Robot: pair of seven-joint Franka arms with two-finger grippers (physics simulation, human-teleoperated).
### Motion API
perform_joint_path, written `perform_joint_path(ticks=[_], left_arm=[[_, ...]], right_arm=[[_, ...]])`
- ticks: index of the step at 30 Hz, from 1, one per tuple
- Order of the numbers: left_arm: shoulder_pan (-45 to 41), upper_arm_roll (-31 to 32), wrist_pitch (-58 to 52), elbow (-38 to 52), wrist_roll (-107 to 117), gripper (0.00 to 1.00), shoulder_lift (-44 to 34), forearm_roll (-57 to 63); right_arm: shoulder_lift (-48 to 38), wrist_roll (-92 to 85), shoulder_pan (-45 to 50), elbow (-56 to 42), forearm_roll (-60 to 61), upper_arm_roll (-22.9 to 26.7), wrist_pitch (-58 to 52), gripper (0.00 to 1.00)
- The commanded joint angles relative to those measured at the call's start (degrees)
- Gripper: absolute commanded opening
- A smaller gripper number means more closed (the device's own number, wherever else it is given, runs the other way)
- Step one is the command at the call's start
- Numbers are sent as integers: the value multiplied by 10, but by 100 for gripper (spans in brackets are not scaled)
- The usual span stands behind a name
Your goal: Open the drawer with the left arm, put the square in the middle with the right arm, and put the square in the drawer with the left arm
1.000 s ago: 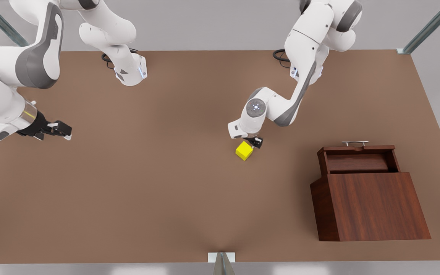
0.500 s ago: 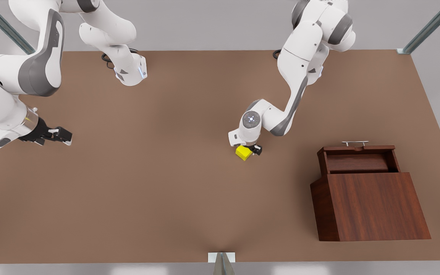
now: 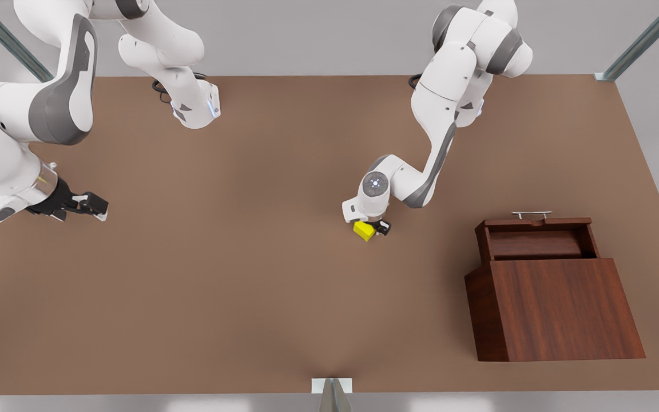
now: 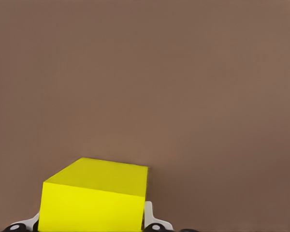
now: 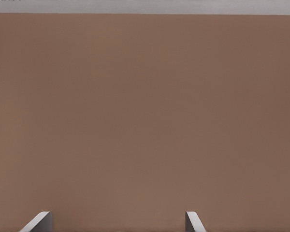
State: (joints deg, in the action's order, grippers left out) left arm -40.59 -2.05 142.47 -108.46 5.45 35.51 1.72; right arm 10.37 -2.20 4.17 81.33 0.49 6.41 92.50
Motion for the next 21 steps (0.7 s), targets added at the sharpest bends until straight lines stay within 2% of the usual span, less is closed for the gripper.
perform_joint_path(ticks=[1, 14, 21], left_arm=[[0, 0, 0, 0, 0, 76, 0, 0], [1, -6, -18, 8, -1, 74, -17, -1], [4, -86, -233, 29, -118, 75, -168, -8]], right_arm=[[-1, 0, 1, 0, 0, 0, 0, 100], [4, 0, 0, 1, 0, 0, 0, 100], [4, 0, 0, 0, 0, 0, 0, 100]])
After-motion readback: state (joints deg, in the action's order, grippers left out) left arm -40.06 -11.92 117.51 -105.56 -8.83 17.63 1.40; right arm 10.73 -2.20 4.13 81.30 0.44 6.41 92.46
